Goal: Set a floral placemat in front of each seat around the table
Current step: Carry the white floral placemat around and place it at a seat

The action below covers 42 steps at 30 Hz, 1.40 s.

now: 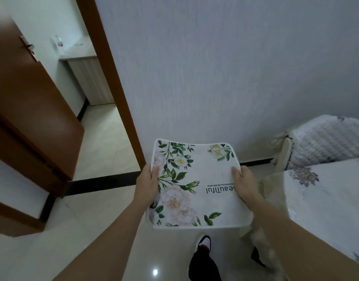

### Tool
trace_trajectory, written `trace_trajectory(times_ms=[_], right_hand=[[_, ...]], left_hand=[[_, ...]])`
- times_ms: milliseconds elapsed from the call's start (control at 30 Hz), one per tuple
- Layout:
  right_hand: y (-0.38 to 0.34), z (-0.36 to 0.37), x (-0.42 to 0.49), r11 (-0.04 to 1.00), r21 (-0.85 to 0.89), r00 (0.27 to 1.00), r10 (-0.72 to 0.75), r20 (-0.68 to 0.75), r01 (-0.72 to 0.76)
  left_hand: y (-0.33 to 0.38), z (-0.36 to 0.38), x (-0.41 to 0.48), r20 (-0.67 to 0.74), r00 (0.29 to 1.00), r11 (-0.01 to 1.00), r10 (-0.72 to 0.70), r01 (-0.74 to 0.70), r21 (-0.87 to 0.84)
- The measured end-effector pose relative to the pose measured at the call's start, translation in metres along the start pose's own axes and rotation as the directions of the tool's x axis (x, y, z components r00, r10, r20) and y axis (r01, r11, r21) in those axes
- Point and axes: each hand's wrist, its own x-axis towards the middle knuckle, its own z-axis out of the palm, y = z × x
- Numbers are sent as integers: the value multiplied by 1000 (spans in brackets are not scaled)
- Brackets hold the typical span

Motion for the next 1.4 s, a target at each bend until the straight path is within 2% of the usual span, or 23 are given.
trace_trajectory(times_ms=[300, 600, 900, 1100, 1400], right_hand=[[-16, -25, 171, 996, 37, 992, 83, -98, -79], [-33, -86, 282, 991, 59, 963, 127, -236, -116], [-7, -143, 356, 967, 148, 882, 250, -399, -207], [-5, -180, 403, 944, 179, 763, 330, -556, -278], [8, -237, 448, 880, 260, 522, 450, -725, -397]], left_hand=[[80, 87, 167, 94, 991, 984, 93, -106, 141], [155, 176, 281, 206, 965, 982, 160, -177, 68], [224, 283, 369, 383, 890, 954, 248, -293, 65], [271, 369, 431, 547, 781, 933, 302, -359, -3], [351, 490, 483, 774, 524, 892, 356, -438, -114]])
